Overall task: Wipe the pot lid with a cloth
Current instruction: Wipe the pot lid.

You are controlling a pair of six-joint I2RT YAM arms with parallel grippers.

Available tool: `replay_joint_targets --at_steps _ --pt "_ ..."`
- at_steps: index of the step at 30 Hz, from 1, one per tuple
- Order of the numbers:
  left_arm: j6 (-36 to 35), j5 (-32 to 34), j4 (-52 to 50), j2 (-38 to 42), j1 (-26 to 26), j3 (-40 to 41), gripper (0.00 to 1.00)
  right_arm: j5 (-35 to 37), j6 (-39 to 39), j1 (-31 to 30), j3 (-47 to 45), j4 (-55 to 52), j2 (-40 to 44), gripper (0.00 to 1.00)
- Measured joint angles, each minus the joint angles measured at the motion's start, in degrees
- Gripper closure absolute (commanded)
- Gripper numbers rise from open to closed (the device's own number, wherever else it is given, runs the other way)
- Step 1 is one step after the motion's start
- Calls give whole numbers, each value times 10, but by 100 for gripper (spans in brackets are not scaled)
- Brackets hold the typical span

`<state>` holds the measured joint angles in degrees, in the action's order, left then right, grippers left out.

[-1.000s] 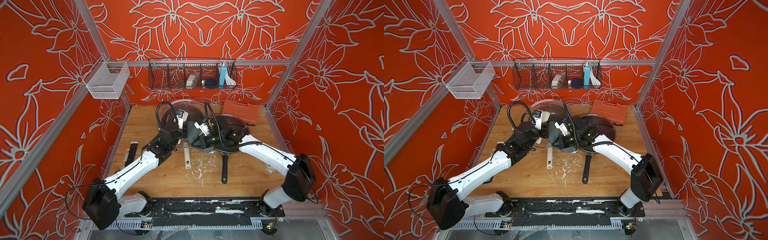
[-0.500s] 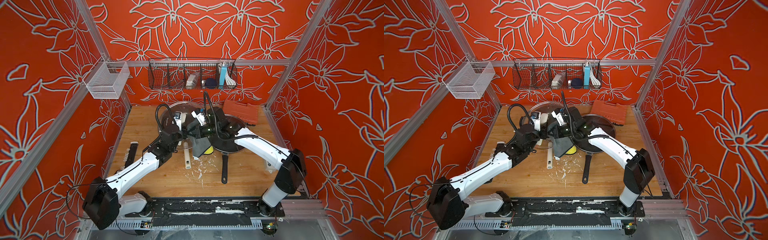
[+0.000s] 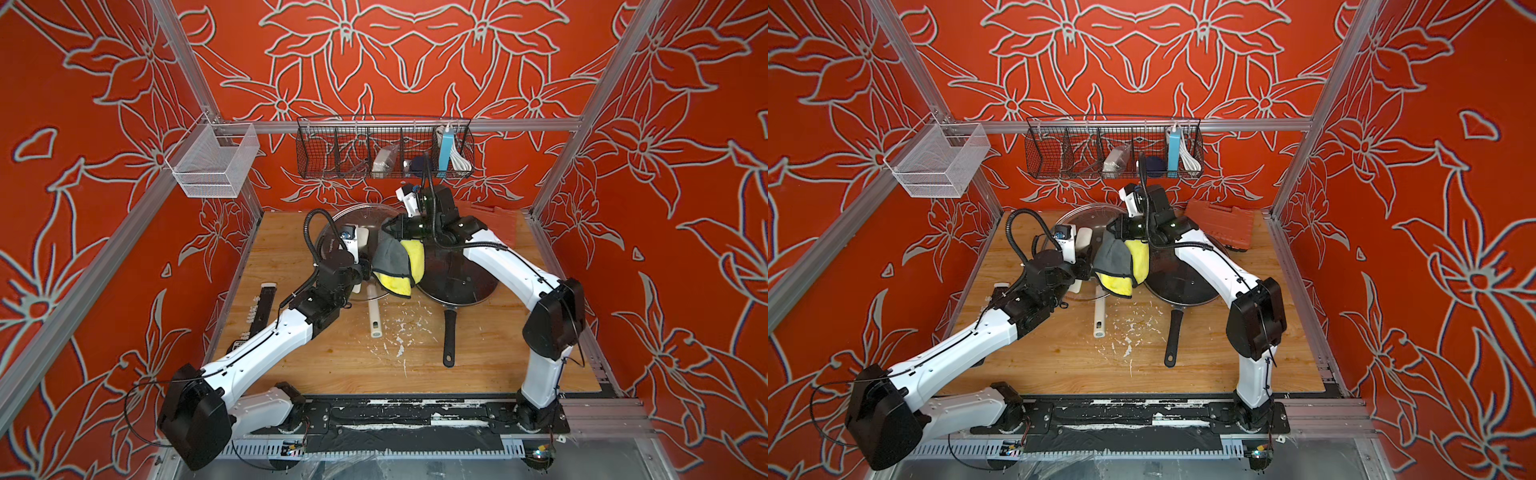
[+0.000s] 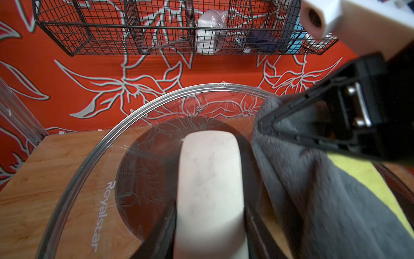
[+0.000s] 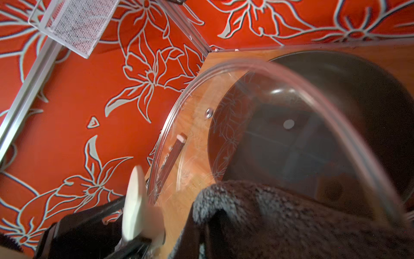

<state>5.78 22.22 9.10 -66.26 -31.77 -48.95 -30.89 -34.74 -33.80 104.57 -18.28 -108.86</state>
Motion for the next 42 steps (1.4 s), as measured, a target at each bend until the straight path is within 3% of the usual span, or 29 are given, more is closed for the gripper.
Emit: replay_joint_targets --at_steps 7,13,30,36,42 --pt "18 -4 -1 0 -1 0 100 6 3 16 137 -38 -79 100" --pt "42 0 0 -17 -2 -5 100 10 5 11 145 -47 -87 100" --pt "98 24 -11 -85 -5 -41 100 80 -8 -64 -199 95 91 100" --pt "104 28 -11 -95 -5 -57 100 89 -29 -94 -272 143 136 100" --pt "108 36 -10 -99 -8 -57 100 90 -40 -105 -283 151 137 100"
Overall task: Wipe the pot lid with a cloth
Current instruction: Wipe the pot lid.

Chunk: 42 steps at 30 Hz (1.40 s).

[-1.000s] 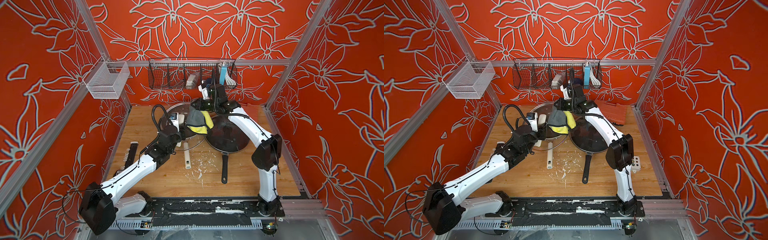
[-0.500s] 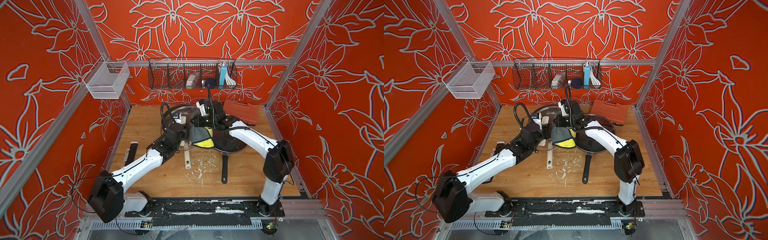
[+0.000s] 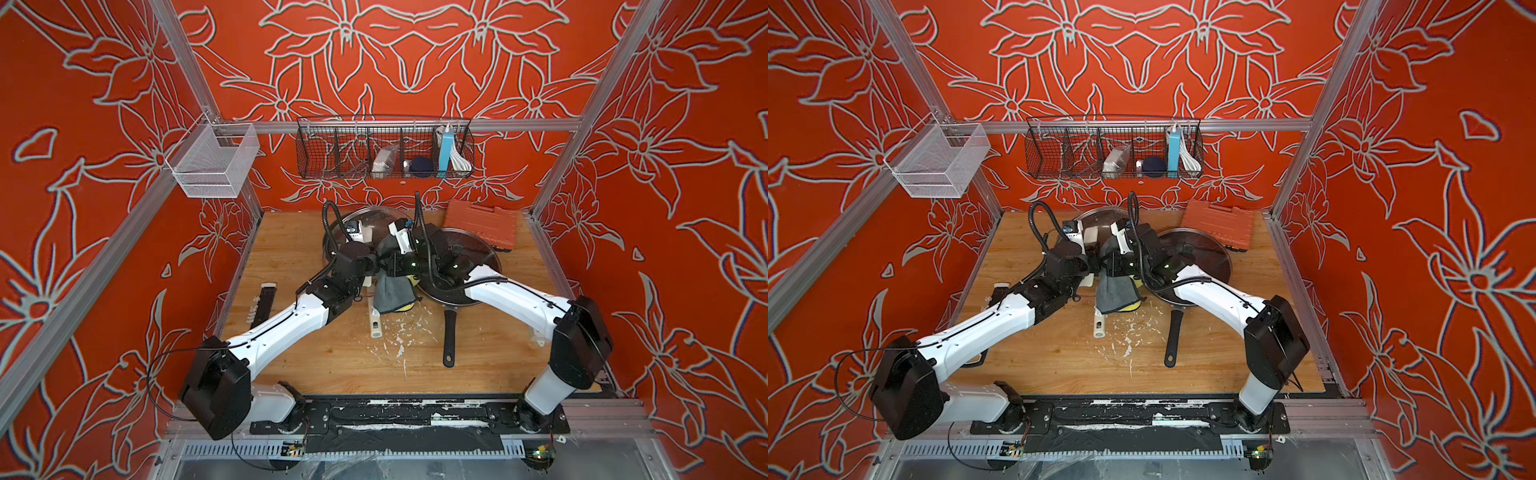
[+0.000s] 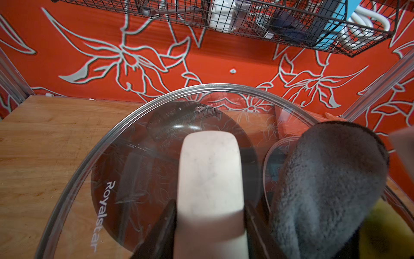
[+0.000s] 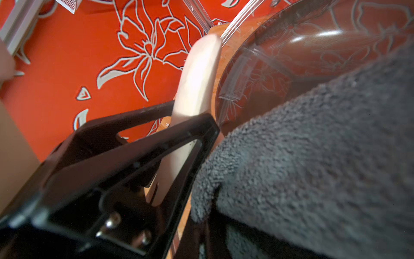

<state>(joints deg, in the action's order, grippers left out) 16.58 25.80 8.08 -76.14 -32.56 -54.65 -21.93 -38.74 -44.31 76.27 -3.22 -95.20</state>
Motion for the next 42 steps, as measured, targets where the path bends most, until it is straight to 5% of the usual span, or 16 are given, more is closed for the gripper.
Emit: replay_joint_targets --at_steps 31,42 --pt "5 -29 -31 86 -26 36 100 12 28 111 380 -168 -204 100" --pt "-51 -15 -84 111 -27 43 100 13 97 140 301 -240 -109 100"
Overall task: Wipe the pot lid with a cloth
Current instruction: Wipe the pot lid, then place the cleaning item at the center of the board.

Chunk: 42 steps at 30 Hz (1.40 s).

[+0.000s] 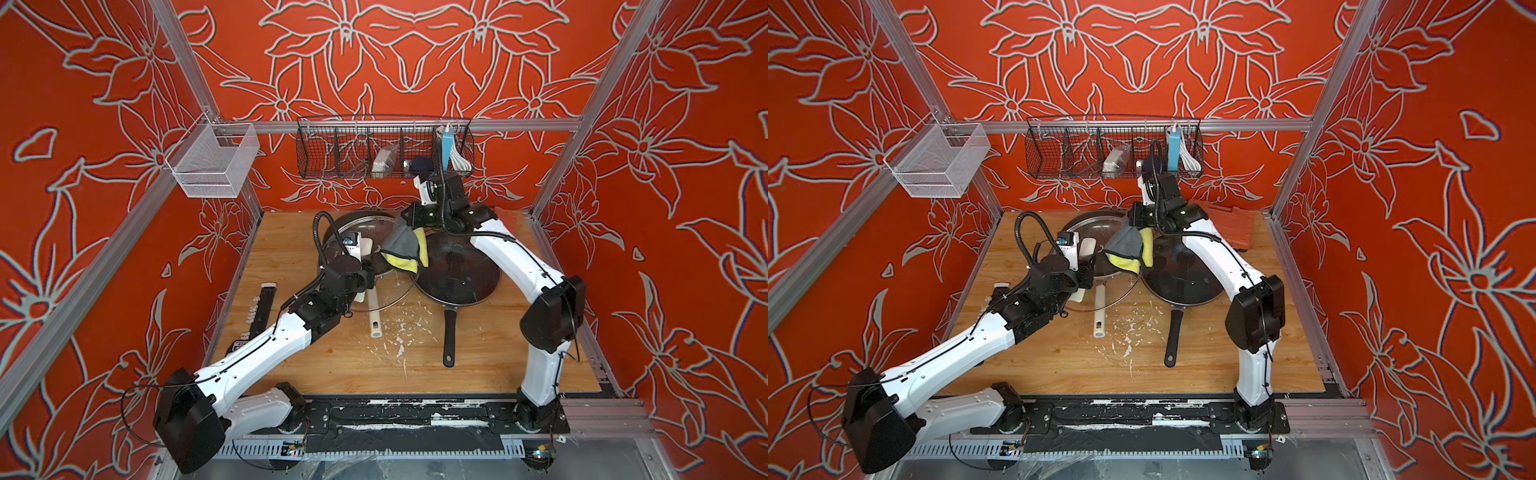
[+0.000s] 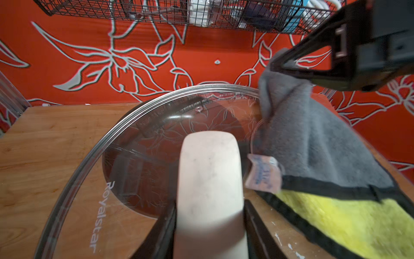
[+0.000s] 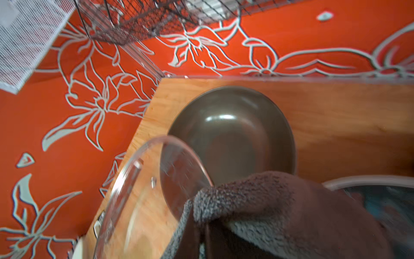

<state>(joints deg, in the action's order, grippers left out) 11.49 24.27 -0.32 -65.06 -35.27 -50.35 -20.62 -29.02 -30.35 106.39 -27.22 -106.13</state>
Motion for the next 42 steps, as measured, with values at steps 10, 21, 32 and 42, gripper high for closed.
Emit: replay_joint_targets --at_steps 10,21,32,42 --pt "-14 -2 -30 -64 47 -66 100 -49 27 -2 -207 -32 237 100" --pt "-21 -4 -32 -161 74 -133 100 -77 27 -65 -379 -46 348 100" --pt "-28 -10 -21 -253 87 -168 100 -58 -21 -153 -553 51 380 100" --pt "-32 -8 10 -291 91 -197 100 -27 -33 -197 -568 101 356 3"
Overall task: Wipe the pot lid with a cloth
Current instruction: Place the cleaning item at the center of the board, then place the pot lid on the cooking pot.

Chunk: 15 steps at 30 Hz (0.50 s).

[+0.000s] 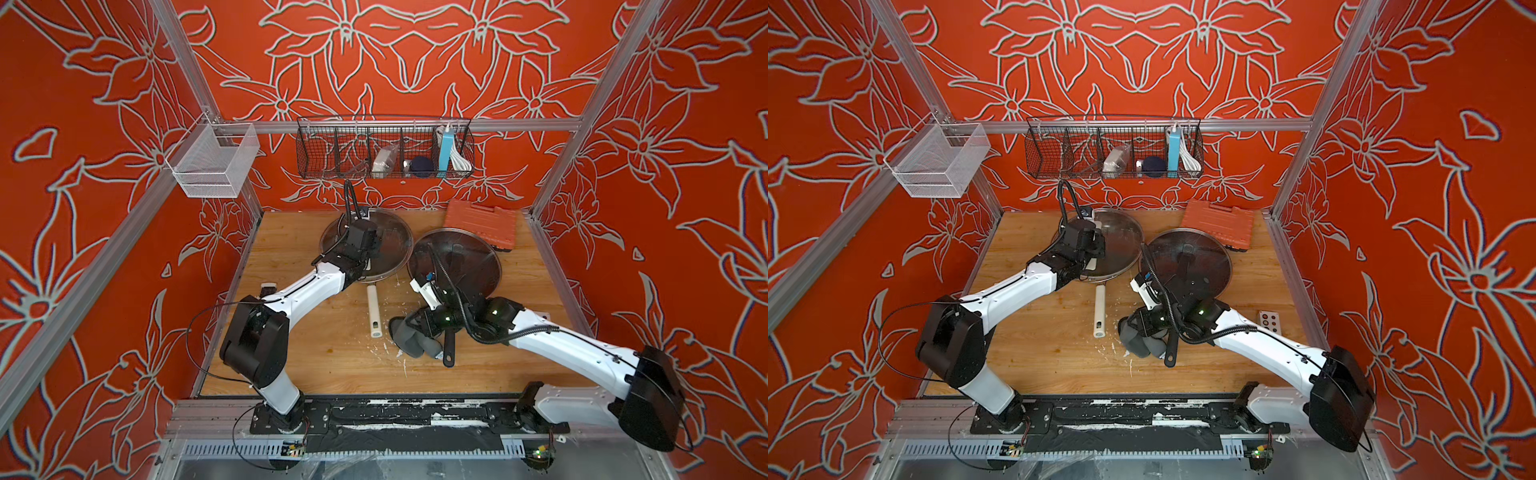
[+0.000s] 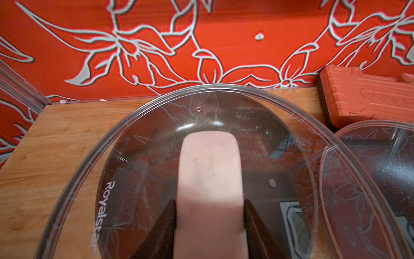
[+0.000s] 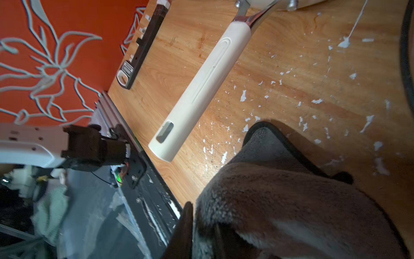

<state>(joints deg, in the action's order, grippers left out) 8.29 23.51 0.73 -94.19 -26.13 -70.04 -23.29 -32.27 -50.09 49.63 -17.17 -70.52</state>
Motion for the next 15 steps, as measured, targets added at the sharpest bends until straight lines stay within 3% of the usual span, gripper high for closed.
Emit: replay_joint_targets --at_steps 7,15 --pt "-5 4 16 -27 3 -2 100 32 3 -3 -24 -8 38 3" --pt "-10 11 28 -62 15 -14 100 99 4 -4 -43 -59 184 3"
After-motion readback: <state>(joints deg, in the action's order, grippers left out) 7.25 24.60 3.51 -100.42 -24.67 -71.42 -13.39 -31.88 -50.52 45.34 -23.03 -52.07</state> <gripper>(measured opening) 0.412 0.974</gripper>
